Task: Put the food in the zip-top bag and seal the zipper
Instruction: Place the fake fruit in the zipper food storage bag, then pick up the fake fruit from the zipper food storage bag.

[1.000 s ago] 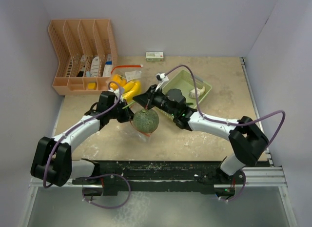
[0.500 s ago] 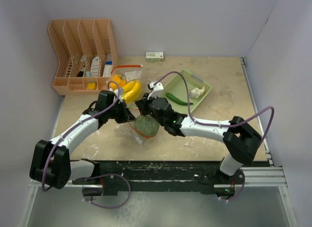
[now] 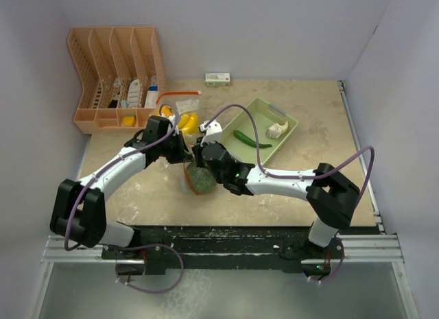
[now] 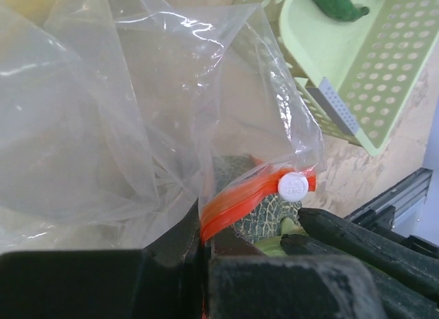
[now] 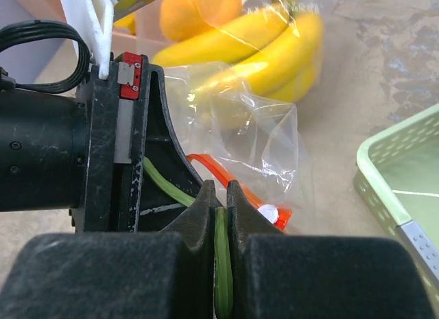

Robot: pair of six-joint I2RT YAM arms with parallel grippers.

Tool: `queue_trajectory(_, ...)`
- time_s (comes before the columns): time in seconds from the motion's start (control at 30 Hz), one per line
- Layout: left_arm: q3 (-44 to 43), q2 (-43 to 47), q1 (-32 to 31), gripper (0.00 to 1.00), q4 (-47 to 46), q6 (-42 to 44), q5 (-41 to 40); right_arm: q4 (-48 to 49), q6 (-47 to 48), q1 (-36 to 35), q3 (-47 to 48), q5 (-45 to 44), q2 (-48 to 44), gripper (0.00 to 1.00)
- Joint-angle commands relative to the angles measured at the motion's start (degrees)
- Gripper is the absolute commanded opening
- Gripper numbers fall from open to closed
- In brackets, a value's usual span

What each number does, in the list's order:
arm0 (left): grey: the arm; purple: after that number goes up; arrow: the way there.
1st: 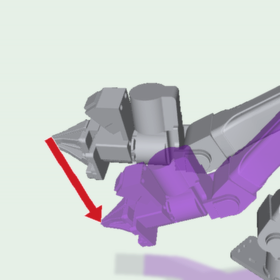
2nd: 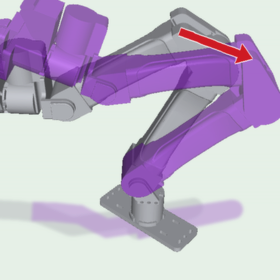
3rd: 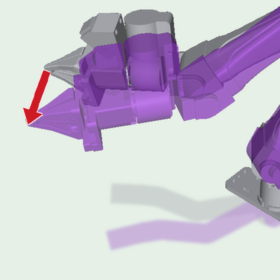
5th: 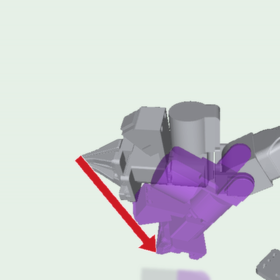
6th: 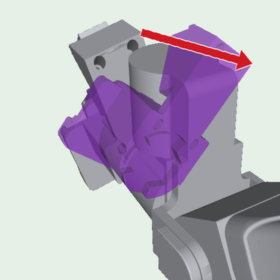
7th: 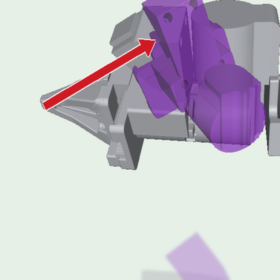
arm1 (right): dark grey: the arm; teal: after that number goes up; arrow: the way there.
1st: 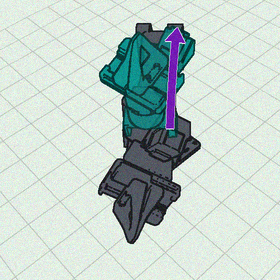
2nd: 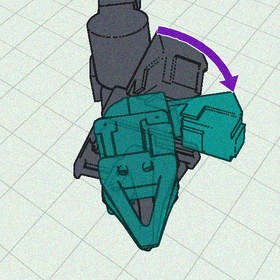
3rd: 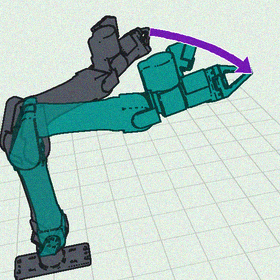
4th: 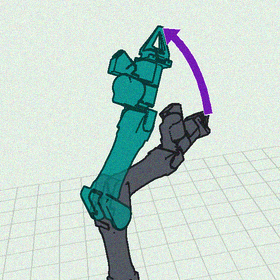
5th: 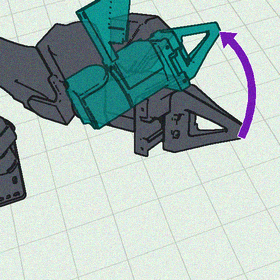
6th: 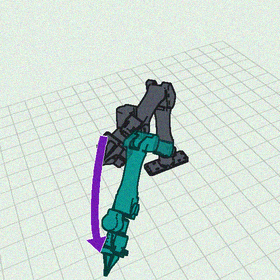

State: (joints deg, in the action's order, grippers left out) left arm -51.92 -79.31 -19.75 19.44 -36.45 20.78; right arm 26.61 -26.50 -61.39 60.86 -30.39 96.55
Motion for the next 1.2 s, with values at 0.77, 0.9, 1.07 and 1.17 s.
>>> queue_trajectory(0.77, 1.86, -4.59, -3.6, 0.0, -8.1, -0.16, 0.7, -13.06, -1.91, -1.47, -14.97, 4.78, -25.2, 0.84)
queue_trajectory(0.9, 0.6, -4.4, -3.71, 0.0, -6.63, 0.45, 0.26, -12.76, -3.24, -1.47, -21.67, 9.09, -28.68, 0.84)
queue_trajectory(1.07, -0.22, -3.66, -4.2, 0.0, -5.25, 0.76, -0.63, -9.84, -4.6, -1.45, -24.57, 13.29, -27.48, 0.87)
queue_trajectory(1.17, -0.81, -3.44, -4.7, 0.0, -4.47, 0.94, -1.31, -6.07, -3.82, -1.41, -24.22, 15.76, -24.08, 0.86)
